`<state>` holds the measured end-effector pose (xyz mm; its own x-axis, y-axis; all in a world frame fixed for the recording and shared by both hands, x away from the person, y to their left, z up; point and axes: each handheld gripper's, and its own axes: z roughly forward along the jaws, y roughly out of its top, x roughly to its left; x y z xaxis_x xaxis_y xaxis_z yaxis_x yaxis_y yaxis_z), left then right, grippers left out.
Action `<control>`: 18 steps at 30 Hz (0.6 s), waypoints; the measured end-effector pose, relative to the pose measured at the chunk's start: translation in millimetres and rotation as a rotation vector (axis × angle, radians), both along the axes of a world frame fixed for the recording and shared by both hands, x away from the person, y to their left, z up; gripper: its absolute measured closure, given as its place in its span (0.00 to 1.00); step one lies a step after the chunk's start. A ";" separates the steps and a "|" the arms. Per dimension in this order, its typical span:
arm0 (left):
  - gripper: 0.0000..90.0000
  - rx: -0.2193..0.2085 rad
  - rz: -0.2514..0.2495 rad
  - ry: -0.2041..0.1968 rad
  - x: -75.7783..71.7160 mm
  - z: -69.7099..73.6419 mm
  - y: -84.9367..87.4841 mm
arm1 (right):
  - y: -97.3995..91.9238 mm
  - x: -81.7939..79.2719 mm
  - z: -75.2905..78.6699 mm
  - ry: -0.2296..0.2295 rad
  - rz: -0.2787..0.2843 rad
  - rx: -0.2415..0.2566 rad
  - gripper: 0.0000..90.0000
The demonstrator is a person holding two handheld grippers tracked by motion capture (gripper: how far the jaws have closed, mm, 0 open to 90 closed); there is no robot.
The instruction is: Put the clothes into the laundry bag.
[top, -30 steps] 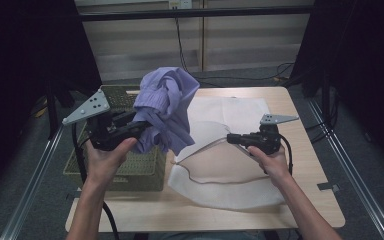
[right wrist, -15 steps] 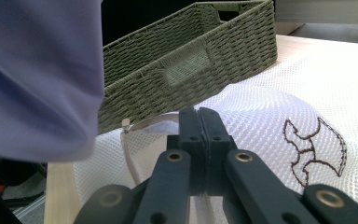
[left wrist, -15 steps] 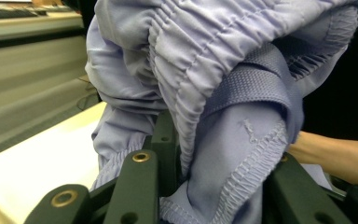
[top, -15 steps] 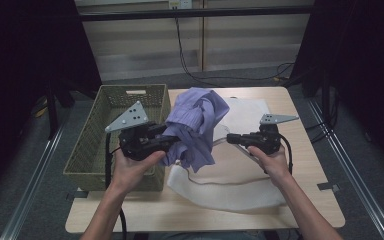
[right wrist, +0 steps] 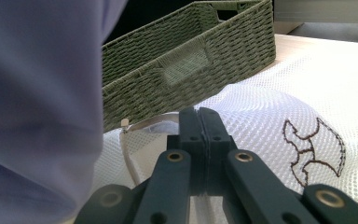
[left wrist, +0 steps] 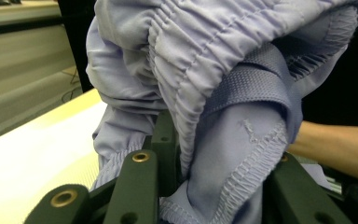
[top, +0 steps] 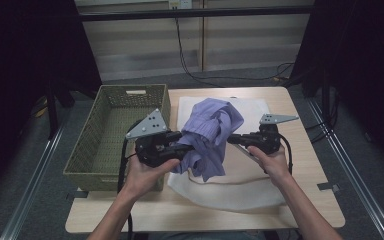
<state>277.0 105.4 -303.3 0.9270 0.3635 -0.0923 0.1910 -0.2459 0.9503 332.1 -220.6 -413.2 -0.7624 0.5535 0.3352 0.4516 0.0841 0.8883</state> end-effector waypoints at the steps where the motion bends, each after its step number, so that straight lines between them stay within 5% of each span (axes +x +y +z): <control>1: 0.77 0.006 -0.005 -0.002 -0.1 -1.0 -1.5 | -0.2 -0.2 0.3 -0.002 -0.002 -0.001 1.00; 6: 0.77 0.023 -0.009 -0.005 2.3 -5.6 -6.3 | -1.4 -0.2 0.3 0.002 -0.002 0.005 1.00; 18: 0.77 0.033 -0.031 0.063 10.9 -45.0 -27.2 | -1.6 -0.3 0.3 0.006 0.001 0.012 1.00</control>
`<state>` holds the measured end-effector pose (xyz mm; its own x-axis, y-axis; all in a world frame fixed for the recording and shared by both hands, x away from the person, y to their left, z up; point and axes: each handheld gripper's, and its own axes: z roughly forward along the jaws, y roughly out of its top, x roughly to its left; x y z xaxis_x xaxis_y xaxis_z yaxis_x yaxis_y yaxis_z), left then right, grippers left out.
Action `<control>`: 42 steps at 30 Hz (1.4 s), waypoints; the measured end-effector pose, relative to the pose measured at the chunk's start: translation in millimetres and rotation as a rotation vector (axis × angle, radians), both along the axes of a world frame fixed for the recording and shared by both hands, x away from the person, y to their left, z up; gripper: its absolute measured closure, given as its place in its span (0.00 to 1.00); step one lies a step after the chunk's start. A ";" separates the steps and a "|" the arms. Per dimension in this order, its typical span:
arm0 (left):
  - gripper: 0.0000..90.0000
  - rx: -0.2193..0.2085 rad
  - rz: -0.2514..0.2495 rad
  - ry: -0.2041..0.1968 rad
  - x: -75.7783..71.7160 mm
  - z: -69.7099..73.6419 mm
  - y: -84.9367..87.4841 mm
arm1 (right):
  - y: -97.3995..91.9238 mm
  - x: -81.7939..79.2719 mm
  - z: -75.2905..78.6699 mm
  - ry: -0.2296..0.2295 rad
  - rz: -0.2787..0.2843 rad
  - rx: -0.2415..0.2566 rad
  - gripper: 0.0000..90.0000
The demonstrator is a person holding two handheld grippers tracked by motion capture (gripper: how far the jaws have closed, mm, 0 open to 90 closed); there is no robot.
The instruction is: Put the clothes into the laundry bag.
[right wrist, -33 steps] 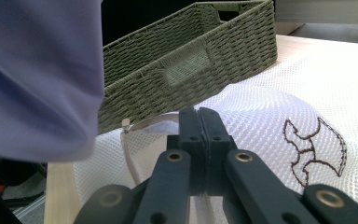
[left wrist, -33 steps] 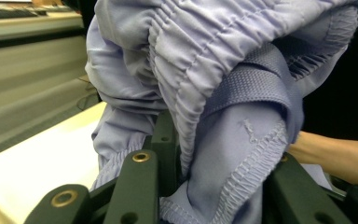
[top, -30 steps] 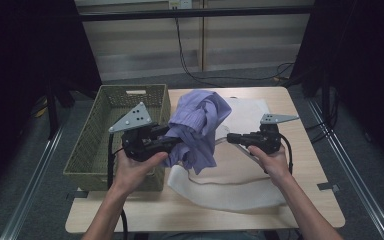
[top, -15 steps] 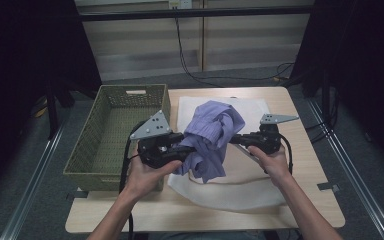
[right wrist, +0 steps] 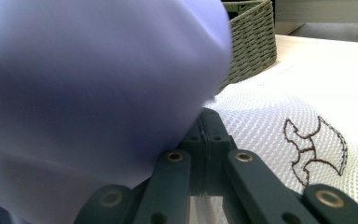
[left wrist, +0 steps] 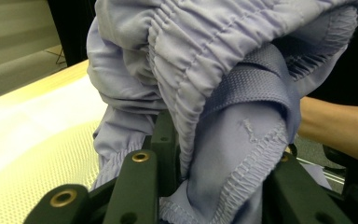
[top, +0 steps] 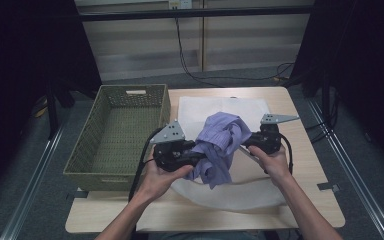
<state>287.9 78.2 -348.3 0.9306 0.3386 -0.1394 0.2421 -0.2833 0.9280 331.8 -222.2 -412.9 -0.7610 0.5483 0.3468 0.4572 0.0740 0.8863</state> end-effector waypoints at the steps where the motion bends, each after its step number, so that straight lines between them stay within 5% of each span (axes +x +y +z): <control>1: 0.77 0.002 -0.004 0.006 0.2 -3.1 -1.2 | -0.1 -0.1 0.1 -0.003 0.001 0.001 1.00; 9: 0.77 0.024 -0.003 0.026 3.8 -26.6 -9.3 | 0.6 0.4 -0.9 0.000 0.007 -0.006 1.00; 42: 0.76 0.158 -0.068 0.069 6.9 -73.3 -41.2 | -0.1 -1.7 -3.1 0.011 0.012 -0.022 1.00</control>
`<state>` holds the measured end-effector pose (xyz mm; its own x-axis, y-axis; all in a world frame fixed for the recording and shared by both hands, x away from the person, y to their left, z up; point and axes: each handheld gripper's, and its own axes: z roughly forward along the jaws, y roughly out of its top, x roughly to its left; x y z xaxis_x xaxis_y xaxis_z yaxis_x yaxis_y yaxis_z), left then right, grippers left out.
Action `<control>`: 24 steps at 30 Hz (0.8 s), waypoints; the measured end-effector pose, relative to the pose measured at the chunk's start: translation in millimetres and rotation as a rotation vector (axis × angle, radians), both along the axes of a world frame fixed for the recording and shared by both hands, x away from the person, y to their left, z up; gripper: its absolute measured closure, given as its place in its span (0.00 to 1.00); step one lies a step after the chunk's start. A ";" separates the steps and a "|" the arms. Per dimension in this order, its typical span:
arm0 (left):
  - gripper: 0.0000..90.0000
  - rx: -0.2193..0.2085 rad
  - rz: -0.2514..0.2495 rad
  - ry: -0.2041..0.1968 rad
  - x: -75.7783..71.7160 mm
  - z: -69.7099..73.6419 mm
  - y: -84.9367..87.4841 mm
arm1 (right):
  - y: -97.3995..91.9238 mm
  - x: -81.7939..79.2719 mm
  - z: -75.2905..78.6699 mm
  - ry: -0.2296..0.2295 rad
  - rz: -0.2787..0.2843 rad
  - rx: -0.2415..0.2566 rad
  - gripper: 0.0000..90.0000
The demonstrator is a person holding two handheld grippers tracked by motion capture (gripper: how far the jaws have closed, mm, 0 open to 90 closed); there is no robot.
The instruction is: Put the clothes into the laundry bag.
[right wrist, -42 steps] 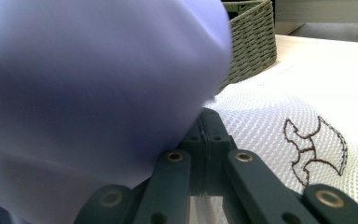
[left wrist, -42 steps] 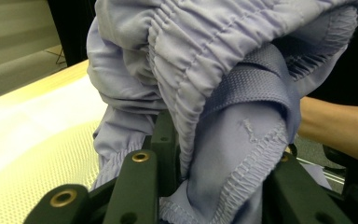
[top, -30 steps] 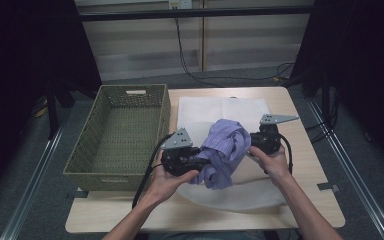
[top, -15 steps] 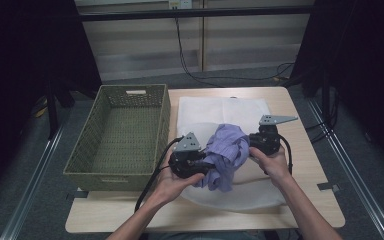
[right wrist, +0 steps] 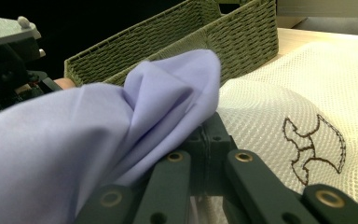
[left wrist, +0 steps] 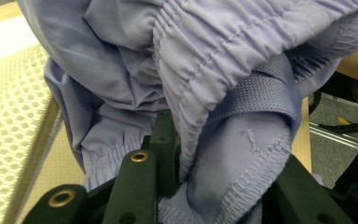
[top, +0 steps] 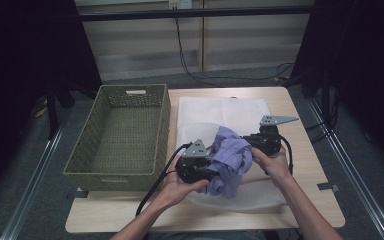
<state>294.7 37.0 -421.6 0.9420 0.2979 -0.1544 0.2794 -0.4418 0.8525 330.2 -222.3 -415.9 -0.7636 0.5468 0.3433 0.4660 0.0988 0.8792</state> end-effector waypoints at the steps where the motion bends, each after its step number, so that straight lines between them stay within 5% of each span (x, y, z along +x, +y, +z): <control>1: 0.76 0.002 -0.003 0.003 -0.1 -0.9 -1.1 | -0.2 0.0 -0.2 0.000 -0.001 0.002 1.00; 24: 0.76 0.116 0.003 0.055 7.0 -32.4 -14.2 | -0.2 -1.6 -0.1 -0.003 0.001 0.002 1.00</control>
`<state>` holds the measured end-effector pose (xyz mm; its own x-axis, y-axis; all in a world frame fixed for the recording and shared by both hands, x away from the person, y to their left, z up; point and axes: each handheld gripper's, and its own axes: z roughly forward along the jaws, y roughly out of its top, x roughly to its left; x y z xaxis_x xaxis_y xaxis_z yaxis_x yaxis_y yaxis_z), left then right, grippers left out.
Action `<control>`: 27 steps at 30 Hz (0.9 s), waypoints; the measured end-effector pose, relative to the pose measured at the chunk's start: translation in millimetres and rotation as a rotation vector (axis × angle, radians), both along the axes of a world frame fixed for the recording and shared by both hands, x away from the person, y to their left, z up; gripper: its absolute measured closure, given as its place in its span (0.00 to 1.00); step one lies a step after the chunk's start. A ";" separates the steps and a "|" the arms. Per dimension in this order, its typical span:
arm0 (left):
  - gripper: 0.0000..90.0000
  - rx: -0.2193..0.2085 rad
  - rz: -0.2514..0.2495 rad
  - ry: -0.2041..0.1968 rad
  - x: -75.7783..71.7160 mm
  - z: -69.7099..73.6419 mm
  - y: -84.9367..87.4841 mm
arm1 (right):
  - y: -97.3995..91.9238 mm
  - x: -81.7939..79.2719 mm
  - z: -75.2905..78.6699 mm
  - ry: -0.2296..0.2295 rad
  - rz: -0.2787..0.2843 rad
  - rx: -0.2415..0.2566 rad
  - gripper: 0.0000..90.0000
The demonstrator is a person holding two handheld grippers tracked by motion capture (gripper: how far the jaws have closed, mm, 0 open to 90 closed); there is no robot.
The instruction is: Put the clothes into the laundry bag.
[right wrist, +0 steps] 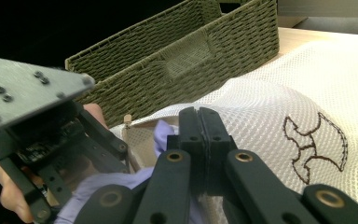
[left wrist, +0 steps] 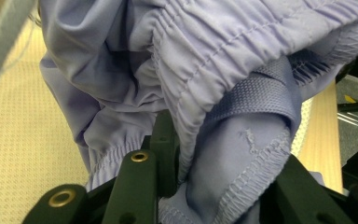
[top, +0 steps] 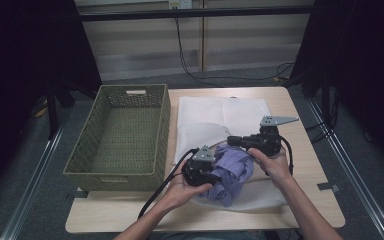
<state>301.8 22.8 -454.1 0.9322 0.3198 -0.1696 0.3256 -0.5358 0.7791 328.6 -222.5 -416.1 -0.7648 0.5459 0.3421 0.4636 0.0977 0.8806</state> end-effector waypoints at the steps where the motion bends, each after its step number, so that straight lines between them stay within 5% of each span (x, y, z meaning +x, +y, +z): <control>1: 0.76 0.008 0.001 -0.001 0.7 -1.1 -0.5 | -0.3 -0.2 0.4 -0.001 -0.001 -0.002 1.00; 15: 0.76 0.018 0.043 0.035 9.6 -6.4 0.3 | 4.0 -3.0 0.7 0.003 0.008 -0.005 1.00; 20: 0.76 -0.016 0.076 0.029 15.7 4.0 1.3 | 2.8 -3.1 1.1 0.002 0.006 -0.003 1.00; 27: 0.76 -0.001 0.104 -0.009 24.8 8.3 -7.8 | -1.5 -2.3 1.1 0.005 -0.005 0.006 1.00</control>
